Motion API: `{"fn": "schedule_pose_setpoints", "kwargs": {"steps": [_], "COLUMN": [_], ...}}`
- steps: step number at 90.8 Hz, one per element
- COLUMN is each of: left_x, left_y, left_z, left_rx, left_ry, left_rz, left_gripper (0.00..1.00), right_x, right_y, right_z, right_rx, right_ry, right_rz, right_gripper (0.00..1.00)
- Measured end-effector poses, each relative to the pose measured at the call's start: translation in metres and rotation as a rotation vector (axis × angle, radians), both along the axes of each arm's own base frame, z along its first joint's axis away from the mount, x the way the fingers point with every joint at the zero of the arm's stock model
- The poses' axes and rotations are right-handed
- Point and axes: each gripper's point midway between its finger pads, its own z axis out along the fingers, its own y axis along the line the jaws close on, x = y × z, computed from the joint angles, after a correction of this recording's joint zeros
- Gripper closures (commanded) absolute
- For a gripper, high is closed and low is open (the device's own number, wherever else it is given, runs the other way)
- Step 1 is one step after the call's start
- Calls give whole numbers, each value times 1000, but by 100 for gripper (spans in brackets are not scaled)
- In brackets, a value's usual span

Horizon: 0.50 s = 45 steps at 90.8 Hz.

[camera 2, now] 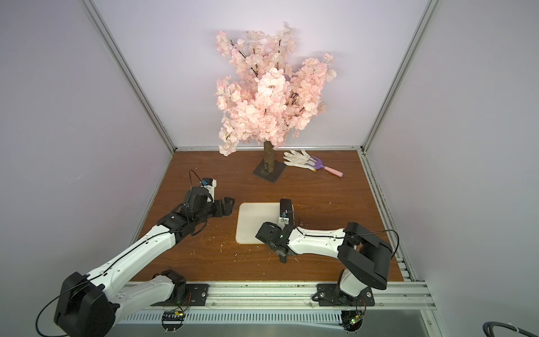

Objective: Align the knife with the edge of the cutting board
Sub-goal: Place the knife at the edge of the cutting board.

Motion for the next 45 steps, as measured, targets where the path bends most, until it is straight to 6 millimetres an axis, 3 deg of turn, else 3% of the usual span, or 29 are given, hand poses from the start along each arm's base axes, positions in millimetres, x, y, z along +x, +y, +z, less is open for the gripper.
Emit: {"fn": "schedule_pose_setpoints", "kwargs": {"steps": [45], "left_x": [0], "left_y": [0], "left_z": [-2], "left_rx": [4], "left_ry": [4], "left_rz": [1], "left_gripper": [0], "right_x": [0], "right_y": [-2], "right_z": [-5], "right_rx": [-15], "right_ry": [3], "right_rz": [-4], "right_gripper": [95]}}
